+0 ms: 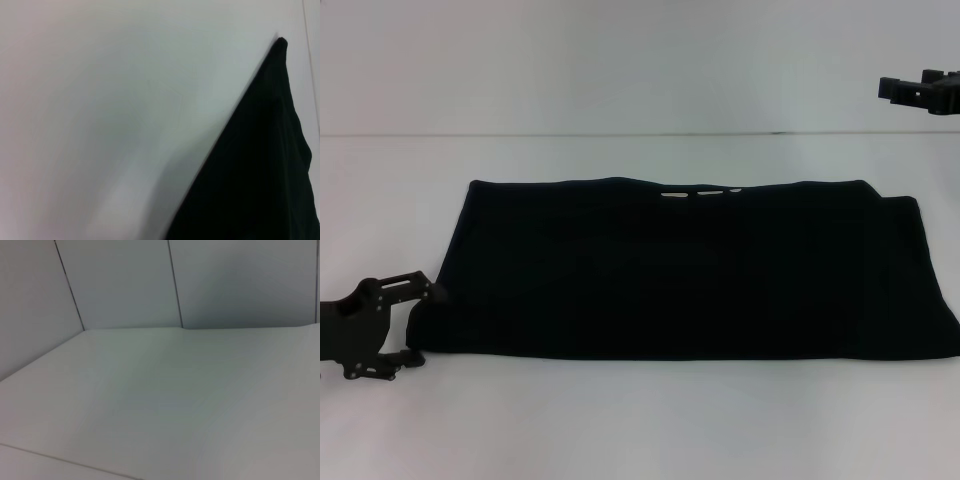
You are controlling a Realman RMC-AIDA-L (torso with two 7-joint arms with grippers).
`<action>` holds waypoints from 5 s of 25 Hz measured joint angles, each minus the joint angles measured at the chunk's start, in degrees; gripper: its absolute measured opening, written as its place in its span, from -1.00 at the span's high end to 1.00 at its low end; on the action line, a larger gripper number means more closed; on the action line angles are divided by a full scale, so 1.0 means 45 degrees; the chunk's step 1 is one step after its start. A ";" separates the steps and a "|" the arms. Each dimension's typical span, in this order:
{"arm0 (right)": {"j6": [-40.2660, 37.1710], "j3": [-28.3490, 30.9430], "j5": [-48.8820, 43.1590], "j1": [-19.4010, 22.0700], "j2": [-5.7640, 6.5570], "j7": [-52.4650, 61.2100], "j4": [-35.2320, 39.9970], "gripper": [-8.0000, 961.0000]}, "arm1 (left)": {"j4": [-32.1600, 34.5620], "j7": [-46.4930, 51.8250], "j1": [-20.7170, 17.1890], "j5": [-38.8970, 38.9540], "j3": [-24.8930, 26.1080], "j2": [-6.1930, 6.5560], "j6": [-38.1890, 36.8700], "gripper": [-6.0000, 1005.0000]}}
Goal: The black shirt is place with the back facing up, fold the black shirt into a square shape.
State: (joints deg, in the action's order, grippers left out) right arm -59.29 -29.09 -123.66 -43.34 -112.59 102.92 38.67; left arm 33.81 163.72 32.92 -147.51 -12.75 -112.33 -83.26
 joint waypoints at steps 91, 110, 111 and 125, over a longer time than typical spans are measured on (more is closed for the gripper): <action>0.0369 0.0037 0.0647 0.0196 -0.0029 0.0003 -0.0001 -0.62 | 0.1907 -0.4871 -0.0362 0.2766 0.2538 0.1065 -0.2665 0.93; 0.0196 0.0196 0.3173 0.2272 0.0816 -0.0172 0.0382 -0.62 | -0.3260 -0.9554 0.4210 0.5160 -0.4310 -0.2609 0.0191 0.79; 0.0152 0.0180 0.3142 0.2278 0.0836 -0.0172 0.0360 -0.62 | -0.3723 -1.0080 0.4220 0.5358 -0.4327 -0.2608 0.0324 0.77; -0.1286 -0.0549 0.1028 0.1686 0.1326 0.3087 -0.0005 -0.62 | -0.3606 -1.3564 0.3370 0.7045 -0.4313 -0.2597 -0.2581 0.45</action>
State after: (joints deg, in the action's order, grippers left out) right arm -65.07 -31.56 -119.03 -35.75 -106.62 116.81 38.65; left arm 17.58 102.68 48.09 -115.81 -32.16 -124.02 -94.88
